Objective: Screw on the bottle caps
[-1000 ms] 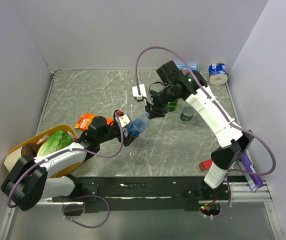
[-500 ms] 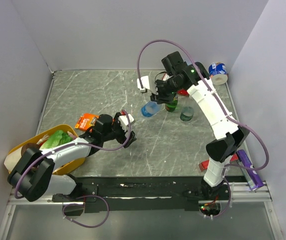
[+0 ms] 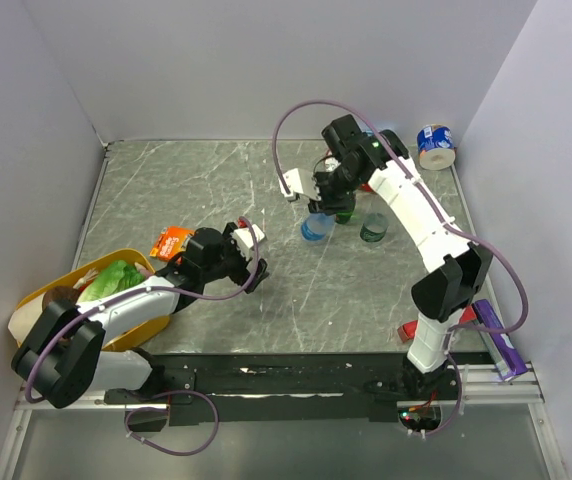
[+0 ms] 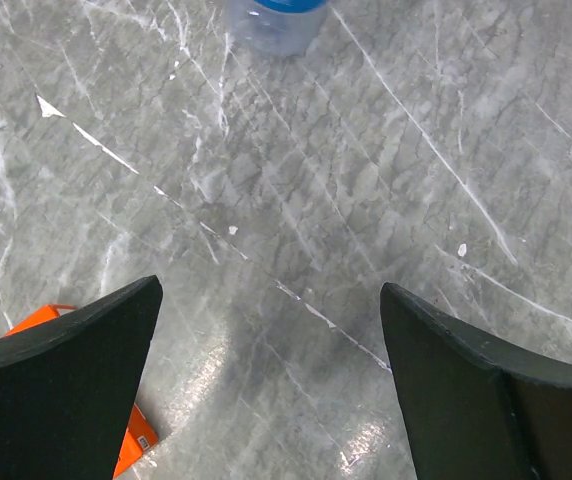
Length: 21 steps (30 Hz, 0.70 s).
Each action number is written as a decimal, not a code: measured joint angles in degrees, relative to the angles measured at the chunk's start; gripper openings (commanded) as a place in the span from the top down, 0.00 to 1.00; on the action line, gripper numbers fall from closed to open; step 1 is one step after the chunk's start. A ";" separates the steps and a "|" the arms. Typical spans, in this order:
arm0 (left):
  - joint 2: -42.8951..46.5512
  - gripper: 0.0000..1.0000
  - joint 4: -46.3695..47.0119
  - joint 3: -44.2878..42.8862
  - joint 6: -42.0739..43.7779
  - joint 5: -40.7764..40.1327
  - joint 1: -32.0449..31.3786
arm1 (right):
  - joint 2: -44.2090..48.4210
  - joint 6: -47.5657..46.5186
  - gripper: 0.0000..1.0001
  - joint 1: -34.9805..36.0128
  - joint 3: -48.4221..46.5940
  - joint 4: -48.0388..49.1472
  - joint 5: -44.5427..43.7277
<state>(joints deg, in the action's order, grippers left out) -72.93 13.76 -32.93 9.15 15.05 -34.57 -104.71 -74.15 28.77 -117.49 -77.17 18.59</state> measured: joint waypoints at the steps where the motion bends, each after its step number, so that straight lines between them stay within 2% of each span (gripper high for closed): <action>1: 0.00 0.04 0.00 0.00 -0.02 0.00 0.09 | 0.46 -0.37 1.00 0.00 1.01 -0.15 -0.09; 7: 0.00 0.04 0.28 0.00 -0.94 0.07 0.15 | 4.74 -1.20 1.00 0.11 6.91 -0.35 -0.13; 17: 0.00 0.04 1.03 0.00 -1.57 0.13 0.22 | 8.17 -1.18 1.00 0.35 8.90 -0.42 0.37; 21: 0.00 0.04 1.73 0.00 -1.55 0.15 0.24 | 7.69 -1.14 0.95 0.39 8.85 -0.42 0.70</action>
<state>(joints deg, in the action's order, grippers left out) -72.93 15.49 -32.93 7.60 15.20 -34.33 -97.01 -75.29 29.17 -108.64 -77.58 19.29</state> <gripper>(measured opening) 0.961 0.436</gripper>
